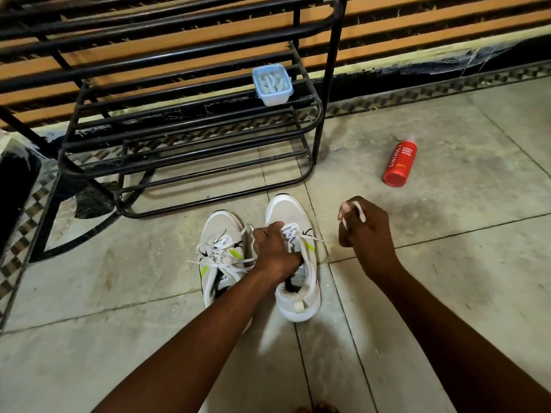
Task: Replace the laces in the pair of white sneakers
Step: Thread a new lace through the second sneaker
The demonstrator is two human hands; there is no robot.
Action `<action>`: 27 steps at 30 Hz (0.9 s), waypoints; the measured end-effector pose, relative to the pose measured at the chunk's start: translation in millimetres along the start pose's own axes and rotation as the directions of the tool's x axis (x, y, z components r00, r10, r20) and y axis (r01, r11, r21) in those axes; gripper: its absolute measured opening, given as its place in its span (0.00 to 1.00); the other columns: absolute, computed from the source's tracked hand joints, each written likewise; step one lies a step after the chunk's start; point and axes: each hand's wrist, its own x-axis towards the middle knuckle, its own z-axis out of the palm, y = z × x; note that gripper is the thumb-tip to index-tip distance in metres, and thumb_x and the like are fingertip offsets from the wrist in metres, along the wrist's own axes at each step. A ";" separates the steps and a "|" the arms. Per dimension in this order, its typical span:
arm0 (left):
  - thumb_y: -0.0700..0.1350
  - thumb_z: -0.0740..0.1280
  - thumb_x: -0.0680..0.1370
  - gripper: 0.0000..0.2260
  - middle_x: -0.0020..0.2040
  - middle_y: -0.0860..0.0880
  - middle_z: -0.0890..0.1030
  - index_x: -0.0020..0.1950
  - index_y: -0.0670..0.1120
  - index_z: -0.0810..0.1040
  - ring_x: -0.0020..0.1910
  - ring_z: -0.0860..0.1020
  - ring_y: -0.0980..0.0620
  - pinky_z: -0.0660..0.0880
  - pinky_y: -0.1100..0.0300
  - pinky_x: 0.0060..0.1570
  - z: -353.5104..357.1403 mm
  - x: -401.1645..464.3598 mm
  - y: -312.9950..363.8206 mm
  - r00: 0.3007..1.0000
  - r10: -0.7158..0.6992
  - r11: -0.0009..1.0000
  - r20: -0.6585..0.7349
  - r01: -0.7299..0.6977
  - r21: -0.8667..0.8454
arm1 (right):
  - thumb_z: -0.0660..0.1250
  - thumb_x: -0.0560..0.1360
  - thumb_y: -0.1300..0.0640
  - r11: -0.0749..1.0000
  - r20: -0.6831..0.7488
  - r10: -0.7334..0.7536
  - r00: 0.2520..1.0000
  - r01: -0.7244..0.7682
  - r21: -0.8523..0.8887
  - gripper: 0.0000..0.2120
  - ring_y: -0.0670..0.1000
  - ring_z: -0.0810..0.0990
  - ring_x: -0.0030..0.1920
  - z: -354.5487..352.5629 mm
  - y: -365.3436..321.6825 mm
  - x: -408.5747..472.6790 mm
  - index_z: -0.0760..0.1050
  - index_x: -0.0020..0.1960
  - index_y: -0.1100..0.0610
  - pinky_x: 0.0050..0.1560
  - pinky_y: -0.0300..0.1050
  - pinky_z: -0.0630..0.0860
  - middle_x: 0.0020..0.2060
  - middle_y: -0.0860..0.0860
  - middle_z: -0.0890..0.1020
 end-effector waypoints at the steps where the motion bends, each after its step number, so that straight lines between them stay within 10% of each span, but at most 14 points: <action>1: 0.52 0.76 0.65 0.41 0.70 0.45 0.61 0.76 0.51 0.66 0.70 0.69 0.46 0.69 0.54 0.73 1.7 1.0 0.1 1.000 -0.002 1.000 0.002 0.002 -0.002 | 0.63 0.81 0.65 0.971 0.034 -0.083 0.996 0.089 -0.224 0.11 0.49 0.71 0.30 -5.6 9.3 1.8 0.73 0.40 0.58 0.34 0.45 0.71 0.32 0.50 0.72; 3: 0.52 0.78 0.65 0.41 0.69 0.46 0.61 0.76 0.51 0.66 0.70 0.69 0.45 0.69 0.54 0.73 3.6 1.9 0.5 1.000 -0.010 1.000 0.004 0.010 -0.007 | 0.65 0.75 0.68 0.772 0.222 -0.177 0.959 0.275 -0.573 0.07 0.49 0.75 0.37 -11.0 22.6 4.9 0.74 0.42 0.58 0.40 0.48 0.74 0.39 0.51 0.75; 7: 0.62 0.73 0.57 0.48 0.70 0.46 0.65 0.75 0.55 0.65 0.69 0.72 0.46 0.72 0.52 0.71 1.9 0.1 2.4 0.999 -0.040 0.999 0.027 0.041 -0.033 | 0.67 0.73 0.63 0.589 0.508 0.089 0.857 0.366 -0.720 0.08 0.54 0.80 0.42 -1.4 24.3 -0.6 0.78 0.48 0.52 0.42 0.50 0.77 0.41 0.50 0.81; 18: 0.47 0.78 0.50 0.38 0.66 0.40 0.77 0.60 0.58 0.76 0.56 0.81 0.42 0.83 0.47 0.47 -22.5 -1.0 13.4 0.976 -0.133 0.844 0.174 0.204 -0.496 | 0.70 0.72 0.71 0.838 0.206 -0.129 0.970 0.218 -0.501 0.12 0.48 0.83 0.38 -12.6 -19.7 5.8 0.82 0.41 0.55 0.40 0.44 0.76 0.35 0.46 0.84; 23: 0.38 0.77 0.67 0.24 0.61 0.53 0.79 0.60 0.56 0.79 0.51 0.80 0.59 0.79 0.61 0.45 -34.1 -13.0 41.2 0.981 0.192 0.924 -0.030 -0.191 -0.331 | 0.71 0.78 0.62 0.935 0.100 -0.045 0.994 0.077 -0.345 0.05 0.44 0.83 0.37 -6.6 -31.9 11.4 0.82 0.43 0.56 0.41 0.34 0.75 0.33 0.47 0.84; 27: 0.41 0.75 0.78 0.15 0.48 0.49 0.87 0.64 0.49 0.81 0.47 0.84 0.49 0.74 0.65 0.43 -39.7 -10.6 56.2 0.888 0.422 0.896 0.184 -0.376 -0.238 | 0.71 0.78 0.61 0.969 0.047 -0.070 0.996 0.079 -0.234 0.04 0.46 0.82 0.36 -6.6 -38.9 14.8 0.82 0.44 0.58 0.42 0.41 0.78 0.34 0.50 0.84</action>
